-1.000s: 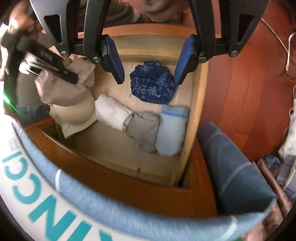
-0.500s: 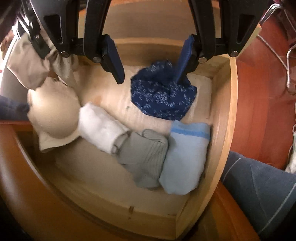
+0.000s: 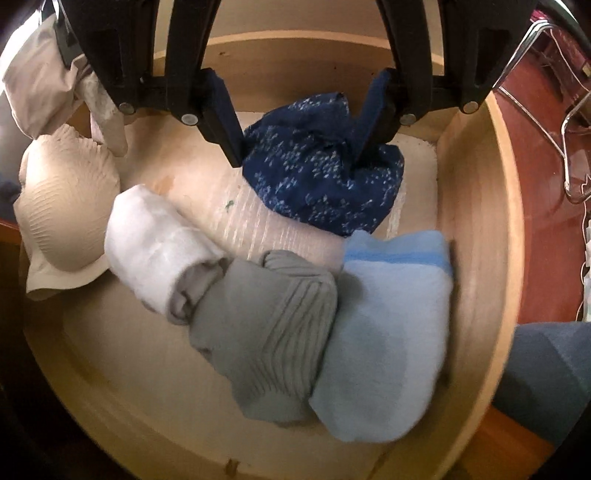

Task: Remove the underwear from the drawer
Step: 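Grasp the navy patterned underwear with the left gripper while the right gripper holds the beige fabric, then carry the navy patterned underwear into the white box and open the left gripper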

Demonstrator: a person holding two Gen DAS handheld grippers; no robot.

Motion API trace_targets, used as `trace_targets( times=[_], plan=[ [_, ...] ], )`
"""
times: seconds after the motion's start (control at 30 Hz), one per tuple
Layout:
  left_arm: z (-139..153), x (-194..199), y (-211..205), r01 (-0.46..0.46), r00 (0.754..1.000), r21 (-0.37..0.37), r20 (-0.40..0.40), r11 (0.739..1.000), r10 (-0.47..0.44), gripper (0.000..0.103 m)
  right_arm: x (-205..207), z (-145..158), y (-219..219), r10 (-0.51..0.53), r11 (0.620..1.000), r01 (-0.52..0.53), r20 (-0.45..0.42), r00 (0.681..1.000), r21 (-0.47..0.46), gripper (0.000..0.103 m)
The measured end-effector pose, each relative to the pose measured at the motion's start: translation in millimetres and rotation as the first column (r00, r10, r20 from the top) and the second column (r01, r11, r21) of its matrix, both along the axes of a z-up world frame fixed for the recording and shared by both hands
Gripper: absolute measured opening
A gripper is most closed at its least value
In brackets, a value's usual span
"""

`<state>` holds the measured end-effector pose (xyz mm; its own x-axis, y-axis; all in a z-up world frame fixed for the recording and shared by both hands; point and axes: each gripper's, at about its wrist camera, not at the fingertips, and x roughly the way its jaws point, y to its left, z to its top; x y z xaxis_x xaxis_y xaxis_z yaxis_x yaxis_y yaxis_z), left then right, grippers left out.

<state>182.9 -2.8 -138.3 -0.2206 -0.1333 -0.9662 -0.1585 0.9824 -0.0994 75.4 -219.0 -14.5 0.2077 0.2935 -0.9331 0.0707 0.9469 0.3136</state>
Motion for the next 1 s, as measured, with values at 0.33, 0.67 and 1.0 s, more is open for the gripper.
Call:
trace_targets(
  times=[0.33,0.67,1.0],
  plan=[
    [-8,8,-5,0.003,1.000,0.029,-0.013,1.000,-0.003,0.052,0,0,2,0.005,1.000,-0.005,-0.007,1.000,-0.005,0.031],
    [16,-7,7,0.000,0.999,-0.008,0.045,1.000,0.000,0.017,2,0,4,0.004,1.000,-0.004,-0.006,1.000,-0.017,0.031],
    [79,-39,21,0.046,0.975,-0.084,0.219,0.995,-0.026,0.016,1,0,4,-0.019,1.000,0.019,0.011,1.000,-0.017,0.031]
  ],
)
